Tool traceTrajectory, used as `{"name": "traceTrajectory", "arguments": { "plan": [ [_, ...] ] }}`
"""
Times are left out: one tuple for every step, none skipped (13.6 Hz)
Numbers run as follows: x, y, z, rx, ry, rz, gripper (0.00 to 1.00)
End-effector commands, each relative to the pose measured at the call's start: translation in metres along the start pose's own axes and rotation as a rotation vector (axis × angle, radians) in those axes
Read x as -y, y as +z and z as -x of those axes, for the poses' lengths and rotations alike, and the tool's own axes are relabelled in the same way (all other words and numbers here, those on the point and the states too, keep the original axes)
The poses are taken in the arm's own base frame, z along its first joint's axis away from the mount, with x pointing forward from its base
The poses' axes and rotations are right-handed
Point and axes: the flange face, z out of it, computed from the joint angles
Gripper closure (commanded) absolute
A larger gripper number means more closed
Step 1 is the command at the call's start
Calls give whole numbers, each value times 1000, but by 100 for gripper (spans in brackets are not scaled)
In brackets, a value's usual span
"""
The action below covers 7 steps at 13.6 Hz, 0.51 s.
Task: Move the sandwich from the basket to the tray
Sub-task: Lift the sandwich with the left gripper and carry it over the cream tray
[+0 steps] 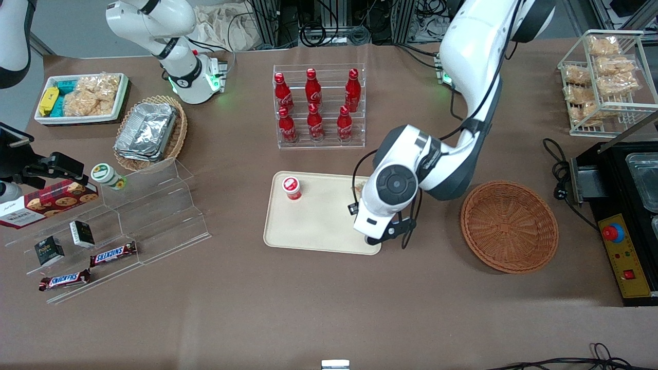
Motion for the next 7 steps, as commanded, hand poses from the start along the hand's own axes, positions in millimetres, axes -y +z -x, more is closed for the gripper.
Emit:
{"name": "traceTrajectory", "arguments": {
  "plan": [
    [-20, 43, 8, -1, 7, -17, 100],
    [-17, 54, 7, 0, 7, -21, 100],
    [-17, 59, 5, -7, 6, -14, 100],
    [-19, 70, 4, -5, 9, -14, 100],
    [-19, 78, 1, -5, 7, -17, 100],
    [-19, 79, -1, -10, 8, -8, 85],
    [-19, 75, -1, -13, 4, -3, 63]
  ]
}}
